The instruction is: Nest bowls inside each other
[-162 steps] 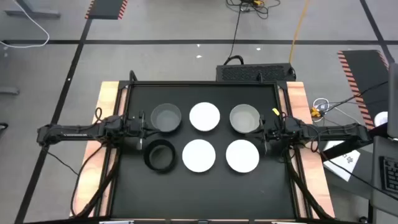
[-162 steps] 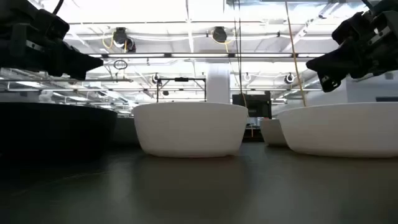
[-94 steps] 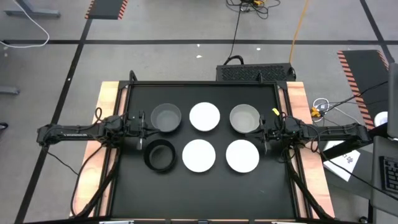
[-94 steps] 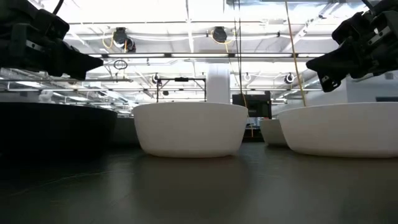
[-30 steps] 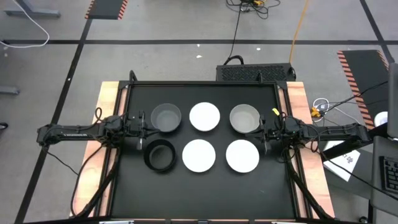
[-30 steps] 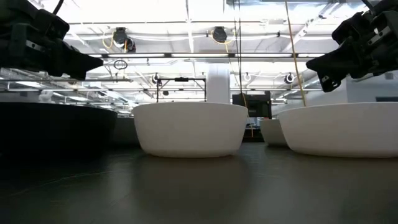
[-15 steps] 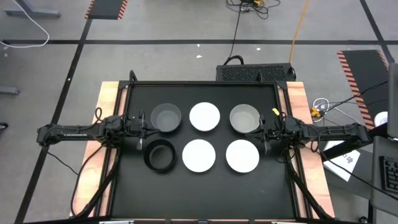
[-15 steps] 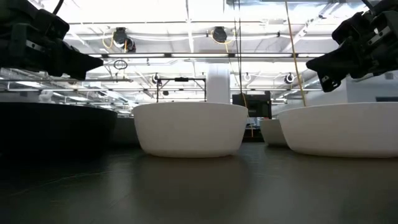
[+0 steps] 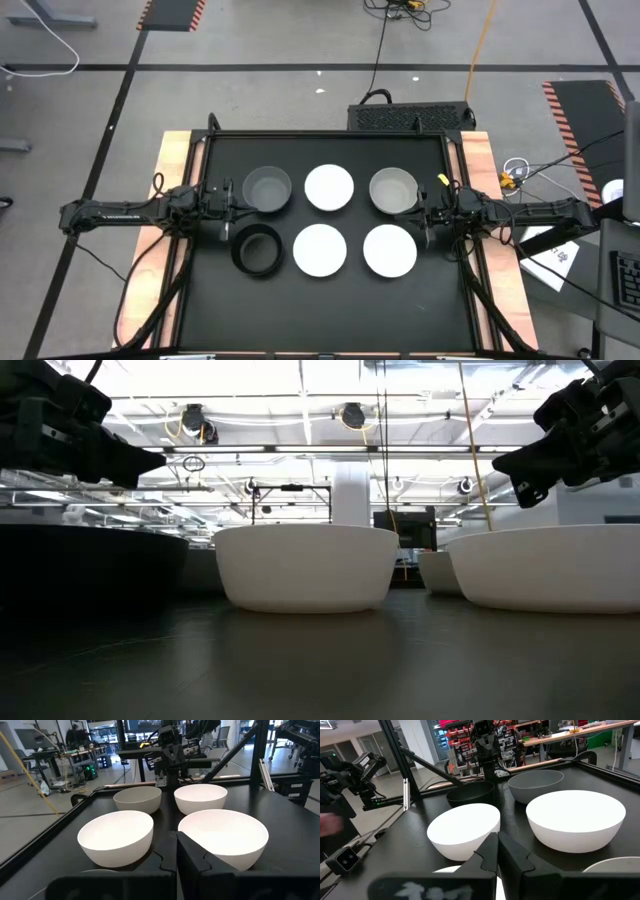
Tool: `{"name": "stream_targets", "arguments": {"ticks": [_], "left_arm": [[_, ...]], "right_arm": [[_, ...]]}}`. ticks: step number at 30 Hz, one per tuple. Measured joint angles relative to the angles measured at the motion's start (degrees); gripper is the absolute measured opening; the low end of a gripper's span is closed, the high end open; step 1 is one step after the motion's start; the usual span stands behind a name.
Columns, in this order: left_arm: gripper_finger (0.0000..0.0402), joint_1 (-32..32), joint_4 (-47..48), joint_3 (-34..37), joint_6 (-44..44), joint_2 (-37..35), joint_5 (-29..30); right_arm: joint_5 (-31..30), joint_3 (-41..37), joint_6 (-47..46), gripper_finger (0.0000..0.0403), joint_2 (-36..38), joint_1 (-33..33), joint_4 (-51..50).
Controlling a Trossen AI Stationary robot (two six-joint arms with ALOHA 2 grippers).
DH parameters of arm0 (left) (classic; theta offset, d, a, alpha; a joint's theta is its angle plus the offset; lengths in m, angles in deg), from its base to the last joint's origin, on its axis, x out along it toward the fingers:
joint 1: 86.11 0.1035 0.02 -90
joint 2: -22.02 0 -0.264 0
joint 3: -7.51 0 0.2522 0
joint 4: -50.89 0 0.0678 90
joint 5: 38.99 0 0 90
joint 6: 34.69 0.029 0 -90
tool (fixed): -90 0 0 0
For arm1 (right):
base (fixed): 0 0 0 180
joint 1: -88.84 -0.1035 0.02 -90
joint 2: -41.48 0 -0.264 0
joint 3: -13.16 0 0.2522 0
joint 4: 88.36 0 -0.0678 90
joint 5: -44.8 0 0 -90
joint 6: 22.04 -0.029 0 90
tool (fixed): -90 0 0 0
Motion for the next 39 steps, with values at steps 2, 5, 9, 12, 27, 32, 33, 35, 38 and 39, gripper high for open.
{"name": "stream_targets", "arguments": {"ticks": [2,5,9,12,27,32,33,35,38,39], "left_arm": [[0.0003,0.0,0.0,0.0,0.0,0.0,0.0],[0.0003,0.0,0.0,0.0,0.0,0.0,0.0],[0.0003,0.0,-0.6,0.0,0.0,0.0,0.0],[0.0003,0.0,-3.3,0.0,-0.3,0.0,0.0],[0.0003,0.0,-23.3,0.0,-14.0,0.0,0.0],[0.0003,0.0,-24.0,0.0,-14.4,0.0,0.0],[0.0003,0.0,-24.0,0.0,-14.4,0.0,0.0],[0.0003,0.0,-24.0,0.0,-14.4,0.0,-0.4],[0.0003,0.0,-24.0,0.0,-14.5,0.0,-1.6],[0.0003,0.0,-24.0,0.0,-14.0,0.0,-2.0]], "right_arm": [[0.0,0.0,0.0,0.0,0.0,0.0,0.0],[0.0,0.0,0.0,0.0,0.0,0.0,0.0],[0.0,0.0,-0.2,0.0,0.0,0.0,0.7],[0.0,0.0,1.3,0.0,0.0,0.0,5.3],[-1.8,0.0,12.8,0.0,0.0,1.0,19.7],[-1.9,0.0,10.5,0.0,0.0,1.0,19.0],[-1.9,0.0,10.2,0.0,0.0,1.0,19.0],[-1.9,0.0,10.1,0.0,0.0,1.0,18.8],[-1.9,0.0,10.8,0.0,0.0,1.0,18.9],[-1.9,0.0,10.9,0.0,0.0,1.0,19.0]]}}
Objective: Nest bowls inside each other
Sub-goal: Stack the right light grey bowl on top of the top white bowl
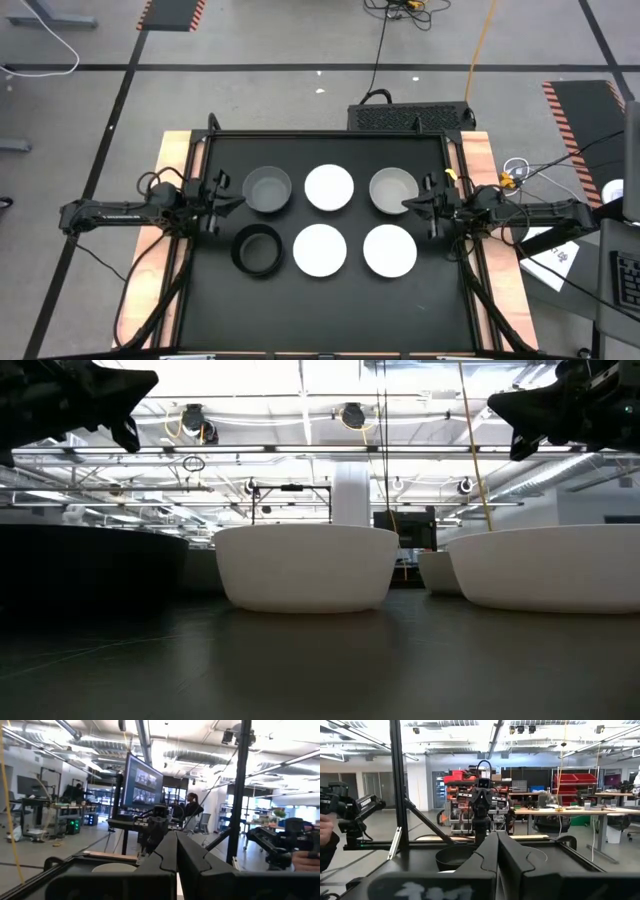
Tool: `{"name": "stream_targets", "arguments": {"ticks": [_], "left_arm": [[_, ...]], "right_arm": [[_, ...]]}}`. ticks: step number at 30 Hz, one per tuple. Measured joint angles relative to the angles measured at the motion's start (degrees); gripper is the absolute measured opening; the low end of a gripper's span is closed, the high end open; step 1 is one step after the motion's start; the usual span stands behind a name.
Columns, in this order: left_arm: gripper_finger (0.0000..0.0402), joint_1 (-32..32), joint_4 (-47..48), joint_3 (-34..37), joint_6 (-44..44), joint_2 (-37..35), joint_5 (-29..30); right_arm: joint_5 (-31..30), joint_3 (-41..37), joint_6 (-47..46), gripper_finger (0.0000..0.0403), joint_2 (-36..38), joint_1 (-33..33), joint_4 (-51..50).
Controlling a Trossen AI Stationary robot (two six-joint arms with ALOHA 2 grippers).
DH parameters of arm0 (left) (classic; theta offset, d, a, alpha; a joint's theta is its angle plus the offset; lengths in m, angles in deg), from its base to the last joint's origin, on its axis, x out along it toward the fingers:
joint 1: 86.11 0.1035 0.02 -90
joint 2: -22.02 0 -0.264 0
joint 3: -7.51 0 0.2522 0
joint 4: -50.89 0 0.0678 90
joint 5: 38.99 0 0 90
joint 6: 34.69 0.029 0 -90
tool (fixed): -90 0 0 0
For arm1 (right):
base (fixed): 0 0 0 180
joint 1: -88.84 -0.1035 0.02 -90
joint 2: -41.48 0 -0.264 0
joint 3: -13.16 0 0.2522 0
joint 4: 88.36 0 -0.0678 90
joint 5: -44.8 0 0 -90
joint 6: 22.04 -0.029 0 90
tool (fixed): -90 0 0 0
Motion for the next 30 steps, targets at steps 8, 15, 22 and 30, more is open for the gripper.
{"name": "stream_targets", "arguments": {"ticks": [8,15,22,30], "left_arm": [[0.0003,0.0,-0.1,0.0,0.4,0.0,-0.6],[0.0013,0.0,-0.1,0.0,2.6,0.0,0.0],[0.0073,0.0,2.5,0.0,1.6,0.0,3.2],[0.0185,0.0,3.6,0.0,5.0,0.0,4.4]], "right_arm": [[-8.4,1.4,-4.7,0.0002,0.0,1.5,-3.6],[-18.4,8.0,-8.3,0.0067,0.0,4.7,-19.7],[-23.6,20.0,-14.4,0.018,-2.7,9.3,-43.2],[-25.4,26.9,-17.4,0.0232,-10.0,15.5,-55.5]]}}
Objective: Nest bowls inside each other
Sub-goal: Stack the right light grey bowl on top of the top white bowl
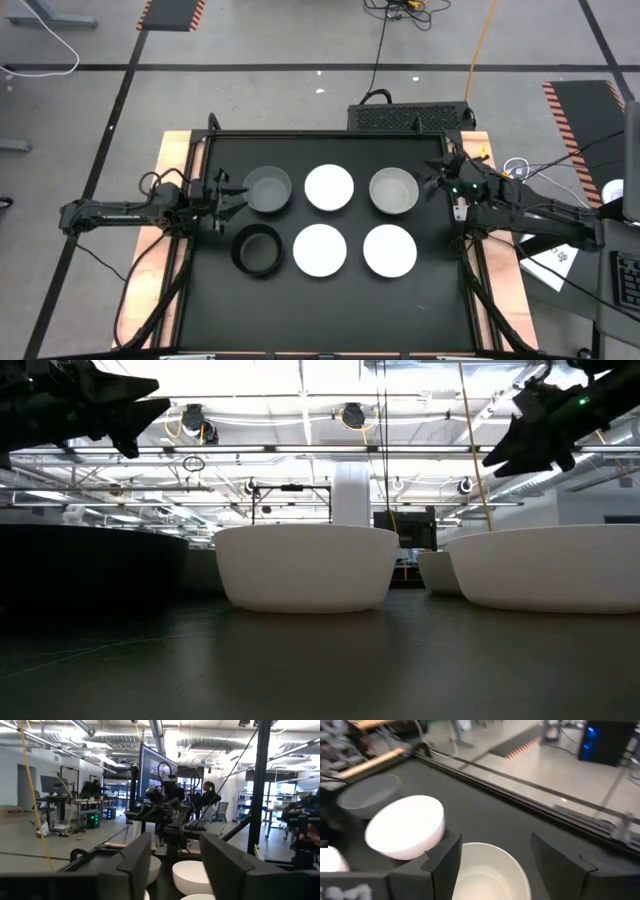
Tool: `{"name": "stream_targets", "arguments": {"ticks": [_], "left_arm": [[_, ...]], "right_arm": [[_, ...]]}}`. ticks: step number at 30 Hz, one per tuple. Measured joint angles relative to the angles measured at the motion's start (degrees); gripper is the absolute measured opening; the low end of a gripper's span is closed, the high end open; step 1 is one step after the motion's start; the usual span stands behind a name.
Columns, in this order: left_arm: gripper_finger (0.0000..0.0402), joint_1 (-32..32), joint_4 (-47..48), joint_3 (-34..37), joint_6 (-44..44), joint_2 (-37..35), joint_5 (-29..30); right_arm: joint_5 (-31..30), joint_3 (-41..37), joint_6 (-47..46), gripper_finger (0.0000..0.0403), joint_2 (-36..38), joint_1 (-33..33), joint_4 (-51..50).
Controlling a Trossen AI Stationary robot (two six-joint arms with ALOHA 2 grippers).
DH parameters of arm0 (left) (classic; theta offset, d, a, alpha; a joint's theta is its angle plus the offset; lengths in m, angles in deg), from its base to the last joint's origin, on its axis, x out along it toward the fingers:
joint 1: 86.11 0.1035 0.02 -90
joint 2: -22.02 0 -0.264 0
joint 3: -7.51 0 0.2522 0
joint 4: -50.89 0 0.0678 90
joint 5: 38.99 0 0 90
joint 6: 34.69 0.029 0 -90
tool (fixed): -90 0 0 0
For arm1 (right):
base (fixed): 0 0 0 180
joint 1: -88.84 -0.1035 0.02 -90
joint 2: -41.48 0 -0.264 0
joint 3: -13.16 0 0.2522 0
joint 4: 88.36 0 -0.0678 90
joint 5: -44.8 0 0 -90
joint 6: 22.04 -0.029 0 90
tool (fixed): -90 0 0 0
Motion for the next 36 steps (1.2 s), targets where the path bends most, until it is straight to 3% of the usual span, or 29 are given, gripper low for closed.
{"name": "stream_targets", "arguments": {"ticks": [3,8,15,20,25,31,36], "left_arm": [[0.022,0.0,0.4,0.0,2.4,0.0,-1.4],[0.0252,0.0,0.4,0.0,1.7,0.0,-1.8],[0.0263,0.0,0.4,0.0,1.0,0.0,-1.9],[0.026,0.0,0.4,0.0,0.4,0.0,-1.9],[0.0264,0.0,0.4,0.0,0.3,0.0,-1.9],[0.0261,0.0,0.5,0.0,0.4,0.0,-1.9],[0.0263,0.0,0.5,0.0,0.9,0.0,-1.9]], "right_arm": [[0.3,1.3,0.9,0.0231,-4.1,2.5,-2.2],[6.9,3.2,3.6,0.0227,-12.0,7.7,-1.5],[8.8,9.1,11.3,0.0227,-20.4,16.5,-7.5],[17.9,12.3,13.7,0.0226,-23.5,22.8,-8.5],[18.8,12.4,22.9,0.0226,-23.3,23.7,-3.1],[19.8,12.3,20.2,0.0226,-23.7,23.7,-4.3],[19.9,12.4,19.5,0.0226,-28.5,24.7,-10.3]]}}
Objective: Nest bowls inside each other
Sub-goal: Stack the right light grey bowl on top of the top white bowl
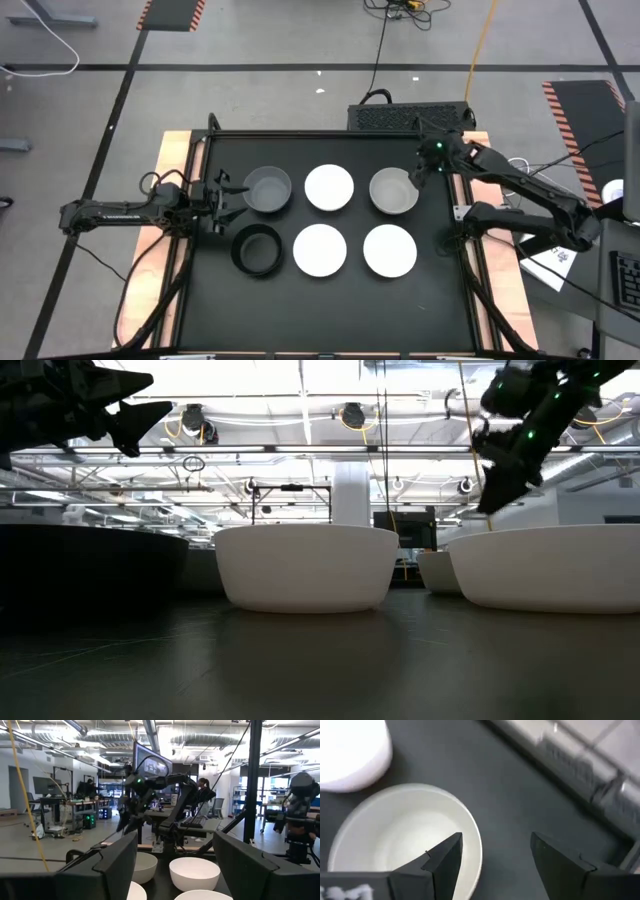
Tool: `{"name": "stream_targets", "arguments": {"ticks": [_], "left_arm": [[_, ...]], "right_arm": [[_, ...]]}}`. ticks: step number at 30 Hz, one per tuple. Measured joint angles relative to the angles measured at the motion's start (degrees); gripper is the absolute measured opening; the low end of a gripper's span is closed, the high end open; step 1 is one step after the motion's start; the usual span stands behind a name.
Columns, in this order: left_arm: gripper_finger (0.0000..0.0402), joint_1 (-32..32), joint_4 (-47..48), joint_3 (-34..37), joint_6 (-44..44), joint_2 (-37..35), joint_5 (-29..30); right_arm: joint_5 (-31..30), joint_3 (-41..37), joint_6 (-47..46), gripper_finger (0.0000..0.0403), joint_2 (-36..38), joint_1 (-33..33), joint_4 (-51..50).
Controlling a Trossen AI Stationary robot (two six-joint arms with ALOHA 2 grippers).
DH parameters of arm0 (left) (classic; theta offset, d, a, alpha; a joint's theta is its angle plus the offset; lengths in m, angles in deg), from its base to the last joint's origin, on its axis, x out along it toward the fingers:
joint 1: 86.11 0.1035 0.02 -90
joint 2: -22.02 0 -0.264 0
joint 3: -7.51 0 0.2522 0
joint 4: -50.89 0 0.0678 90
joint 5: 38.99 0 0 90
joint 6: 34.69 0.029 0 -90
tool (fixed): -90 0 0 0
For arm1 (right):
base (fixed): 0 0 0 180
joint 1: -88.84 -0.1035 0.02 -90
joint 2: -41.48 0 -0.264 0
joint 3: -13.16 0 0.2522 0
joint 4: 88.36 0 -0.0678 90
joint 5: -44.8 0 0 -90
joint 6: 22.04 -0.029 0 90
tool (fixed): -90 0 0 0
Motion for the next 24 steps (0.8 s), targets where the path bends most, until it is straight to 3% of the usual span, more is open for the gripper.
{"name": "stream_targets", "arguments": {"ticks": [6,13,24], "left_arm": [[0.0258,0.0,0.0,0.0,1.0,0.0,0.3],[0.0261,0.0,0.4,0.0,1.2,0.0,0.4],[0.0261,0.0,1.6,0.0,0.9,0.0,0.4]], "right_arm": [[3.1,3.8,-2.3,0.0226,-8.3,2.8,-8.4],[8.6,7.2,-3.1,0.0226,-14.5,3.0,-10.9],[11.8,7.9,-2.8,0.0226,-20.1,2.9,-12.9]]}}
